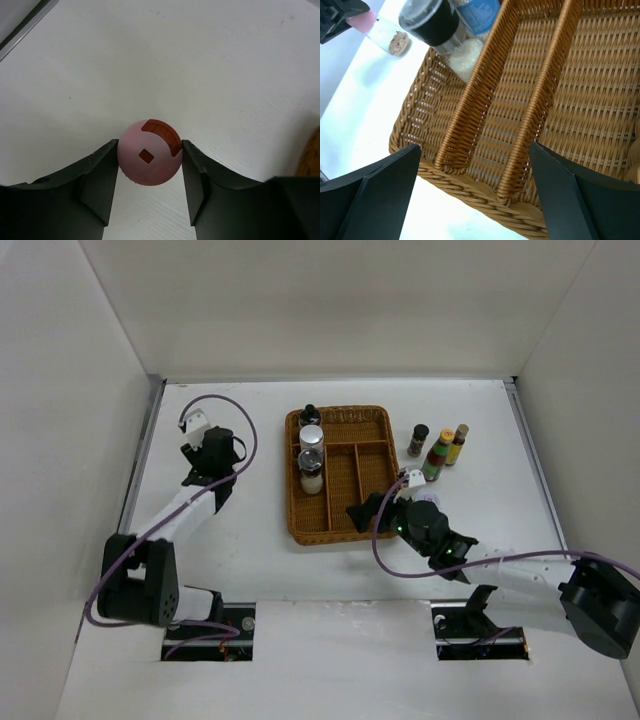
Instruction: Organize the condiment bottles
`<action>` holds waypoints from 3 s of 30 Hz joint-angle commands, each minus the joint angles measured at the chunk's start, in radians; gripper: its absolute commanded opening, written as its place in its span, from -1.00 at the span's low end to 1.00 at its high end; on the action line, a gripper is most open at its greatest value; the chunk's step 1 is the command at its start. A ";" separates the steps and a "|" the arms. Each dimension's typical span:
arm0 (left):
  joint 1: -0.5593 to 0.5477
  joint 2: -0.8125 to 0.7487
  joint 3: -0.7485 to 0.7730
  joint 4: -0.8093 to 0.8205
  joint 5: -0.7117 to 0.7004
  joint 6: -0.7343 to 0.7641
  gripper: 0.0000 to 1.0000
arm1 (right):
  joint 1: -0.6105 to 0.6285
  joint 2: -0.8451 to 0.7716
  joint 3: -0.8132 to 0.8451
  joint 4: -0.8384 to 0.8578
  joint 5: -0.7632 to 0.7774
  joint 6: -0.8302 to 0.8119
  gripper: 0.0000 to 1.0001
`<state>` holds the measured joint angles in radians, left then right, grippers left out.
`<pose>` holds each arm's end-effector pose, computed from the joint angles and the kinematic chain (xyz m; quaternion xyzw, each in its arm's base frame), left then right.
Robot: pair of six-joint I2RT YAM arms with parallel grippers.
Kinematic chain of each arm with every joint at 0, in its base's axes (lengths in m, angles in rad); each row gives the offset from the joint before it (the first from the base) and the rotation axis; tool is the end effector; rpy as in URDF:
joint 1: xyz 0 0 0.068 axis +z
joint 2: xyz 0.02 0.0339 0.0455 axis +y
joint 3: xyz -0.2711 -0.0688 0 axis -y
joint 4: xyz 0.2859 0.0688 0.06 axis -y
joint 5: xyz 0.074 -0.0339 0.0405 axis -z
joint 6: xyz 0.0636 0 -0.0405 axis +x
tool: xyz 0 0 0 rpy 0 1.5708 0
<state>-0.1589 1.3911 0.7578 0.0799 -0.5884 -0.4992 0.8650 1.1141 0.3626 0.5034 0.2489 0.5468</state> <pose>0.3467 -0.0198 0.1927 -0.2807 0.7999 0.0890 0.5229 0.1947 0.2043 0.1722 -0.0488 0.7853 0.3208 0.5273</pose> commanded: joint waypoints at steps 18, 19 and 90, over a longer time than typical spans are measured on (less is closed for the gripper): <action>-0.788 -0.373 0.061 -0.244 -0.132 -0.007 -0.42 | -0.028 -0.235 -0.050 0.069 -0.014 0.024 -0.32; -0.790 -0.359 0.058 -0.238 -0.136 -0.006 -0.42 | -0.031 -0.241 -0.047 0.061 -0.010 0.024 -0.28; -0.454 -0.560 -0.557 0.590 0.032 -0.059 0.89 | -0.142 0.235 0.726 -0.452 0.224 -0.166 -0.11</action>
<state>-0.6224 0.8333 0.2104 0.6128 -0.5636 -0.5407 0.7074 1.2675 1.0077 -0.1627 0.5480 0.4309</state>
